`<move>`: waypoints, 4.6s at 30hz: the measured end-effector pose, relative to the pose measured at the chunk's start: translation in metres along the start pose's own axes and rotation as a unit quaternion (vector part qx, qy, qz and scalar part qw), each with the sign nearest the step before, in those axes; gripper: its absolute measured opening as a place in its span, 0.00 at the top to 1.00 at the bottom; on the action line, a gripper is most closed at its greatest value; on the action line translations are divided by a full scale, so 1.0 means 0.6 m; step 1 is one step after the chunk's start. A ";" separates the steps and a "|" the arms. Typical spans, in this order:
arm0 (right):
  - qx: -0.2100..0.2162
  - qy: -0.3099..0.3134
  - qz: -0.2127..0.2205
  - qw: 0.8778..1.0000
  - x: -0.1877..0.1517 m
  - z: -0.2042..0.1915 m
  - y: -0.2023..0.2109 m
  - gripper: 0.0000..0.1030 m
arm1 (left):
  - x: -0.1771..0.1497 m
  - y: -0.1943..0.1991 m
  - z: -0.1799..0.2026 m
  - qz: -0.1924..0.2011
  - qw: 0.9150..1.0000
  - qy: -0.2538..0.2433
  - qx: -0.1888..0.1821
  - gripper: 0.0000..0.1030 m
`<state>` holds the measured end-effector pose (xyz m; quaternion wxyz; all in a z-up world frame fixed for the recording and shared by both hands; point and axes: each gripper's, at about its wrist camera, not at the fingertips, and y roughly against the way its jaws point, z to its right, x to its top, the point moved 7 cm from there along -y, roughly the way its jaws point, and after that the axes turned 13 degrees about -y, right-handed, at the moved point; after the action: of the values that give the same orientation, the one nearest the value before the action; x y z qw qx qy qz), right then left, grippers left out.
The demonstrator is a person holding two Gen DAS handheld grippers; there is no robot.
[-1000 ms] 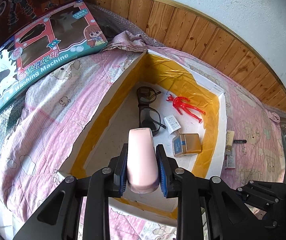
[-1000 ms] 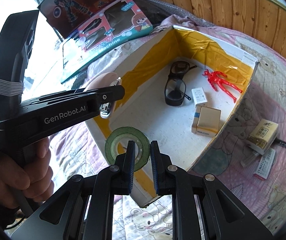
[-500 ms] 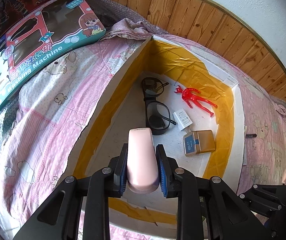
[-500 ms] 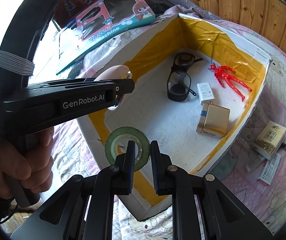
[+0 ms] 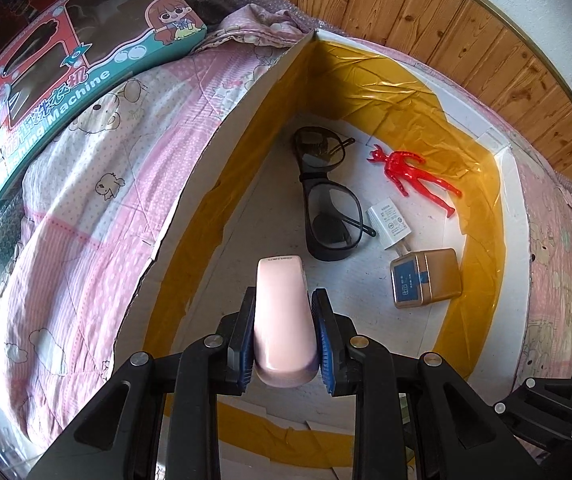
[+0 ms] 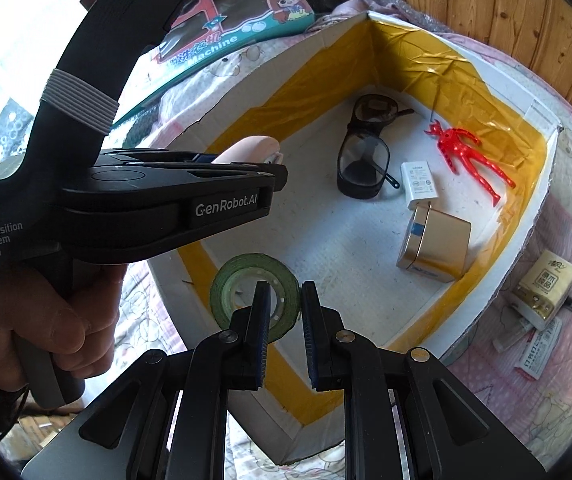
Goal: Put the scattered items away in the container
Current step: 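Open both tools to drop the stapler and tape roll into the box, then move both tools back toward the tissue pack and marker on the bed, then lower the left tool over the tissue pack while the right tool lowers over the red-white staple box, then close the left tool on the tissue pack while the right tool closes on the staple box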
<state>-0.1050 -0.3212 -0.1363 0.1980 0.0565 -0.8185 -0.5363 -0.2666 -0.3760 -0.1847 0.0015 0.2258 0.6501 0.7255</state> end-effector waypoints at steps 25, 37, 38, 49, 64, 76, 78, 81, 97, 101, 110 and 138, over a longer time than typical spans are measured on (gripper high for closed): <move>0.055 -0.054 0.036 0.996 -0.032 0.024 0.080 0.73 | -0.007 0.075 -0.009 0.036 0.999 0.038 -0.007 0.57; 0.082 -0.079 0.060 0.992 -0.054 0.044 0.128 0.73 | -0.028 0.126 0.064 0.062 0.998 -0.007 0.004 0.57; 0.085 -0.082 0.061 0.991 -0.057 0.046 0.131 0.73 | -0.029 0.129 0.071 0.063 0.998 -0.009 0.002 0.57; 0.110 -0.121 0.072 0.984 -0.091 0.087 0.158 0.73 | -0.034 0.162 0.143 0.079 0.996 -0.037 -0.024 0.57; 0.103 -0.191 0.099 0.971 -0.138 0.186 0.195 0.73 | -0.022 0.161 0.283 0.075 0.989 -0.099 -0.074 0.57; 0.086 -0.250 0.118 0.957 -0.156 0.269 0.208 0.72 | -0.009 0.139 0.365 0.061 0.984 -0.139 -0.096 0.57; 0.080 -0.259 0.120 0.955 -0.159 0.285 0.207 0.71 | -0.005 0.132 0.377 0.058 0.983 -0.145 -0.096 0.57; 0.075 -0.276 0.122 0.950 -0.162 0.310 0.205 0.71 | 0.002 0.120 0.392 0.051 0.982 -0.156 -0.090 0.54; 0.037 -0.307 0.126 0.943 -0.134 0.400 0.179 0.71 | 0.051 0.036 0.462 0.013 0.975 -0.205 -0.080 0.50; 0.029 -0.304 0.120 0.945 -0.122 0.410 0.163 0.71 | 0.065 0.012 0.474 0.004 0.974 -0.208 -0.085 0.47; 0.012 -0.307 0.110 0.945 -0.102 0.440 0.120 0.68 | 0.086 -0.067 0.484 -0.030 0.974 -0.212 -0.073 0.47; -0.019 -0.274 0.089 0.957 -0.071 0.478 0.025 0.67 | 0.132 -0.174 0.426 -0.050 0.984 -0.158 -0.064 0.51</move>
<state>-0.1749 -0.0567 -0.2335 0.0138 -0.1699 -0.8325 -0.5272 -0.2840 -0.0953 -0.2438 0.1545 0.3043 0.6044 0.7199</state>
